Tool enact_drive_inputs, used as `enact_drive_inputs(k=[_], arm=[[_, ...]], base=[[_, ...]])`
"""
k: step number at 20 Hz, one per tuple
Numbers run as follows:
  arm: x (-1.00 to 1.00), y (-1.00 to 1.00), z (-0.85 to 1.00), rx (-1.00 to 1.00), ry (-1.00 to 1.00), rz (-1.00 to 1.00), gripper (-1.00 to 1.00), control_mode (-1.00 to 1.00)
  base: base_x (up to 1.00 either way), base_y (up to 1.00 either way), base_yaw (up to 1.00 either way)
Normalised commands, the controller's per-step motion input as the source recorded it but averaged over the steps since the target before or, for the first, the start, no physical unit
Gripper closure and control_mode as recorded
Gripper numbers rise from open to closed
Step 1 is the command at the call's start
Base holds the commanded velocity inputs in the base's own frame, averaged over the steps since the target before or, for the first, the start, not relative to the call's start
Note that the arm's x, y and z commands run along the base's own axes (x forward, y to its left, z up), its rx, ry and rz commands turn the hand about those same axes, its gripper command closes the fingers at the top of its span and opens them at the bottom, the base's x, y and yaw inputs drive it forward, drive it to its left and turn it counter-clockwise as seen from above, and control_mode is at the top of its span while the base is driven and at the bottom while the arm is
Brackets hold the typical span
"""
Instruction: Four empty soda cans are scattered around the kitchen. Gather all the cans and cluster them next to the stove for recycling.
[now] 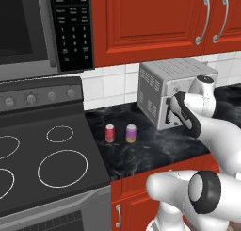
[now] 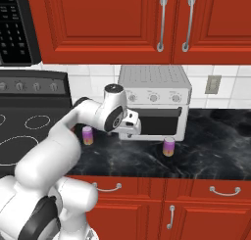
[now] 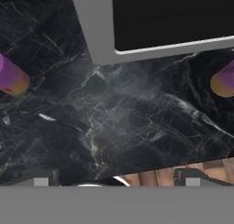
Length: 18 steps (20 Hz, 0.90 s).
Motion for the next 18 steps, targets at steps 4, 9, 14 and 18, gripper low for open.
enact_drive_inputs(k=[4, 9, 14, 18], arm=[[0.00, -0.37, 0.04, -0.04, -0.05, 0.01, -1.00, -1.00], [0.00, -0.39, 0.01, -0.04, -0.01, 0.01, -1.00, -1.00], [0.03, -0.37, -0.02, -0.05, 0.00, 0.01, -1.00, -1.00], [0.09, -0.35, 0.00, -0.02, 0.00, 0.01, -1.00, -1.00]], base=[[0.00, 0.00, 0.00], [0.00, 0.00, 0.00], [0.00, 0.00, 0.00], [0.00, 0.00, 0.00]])
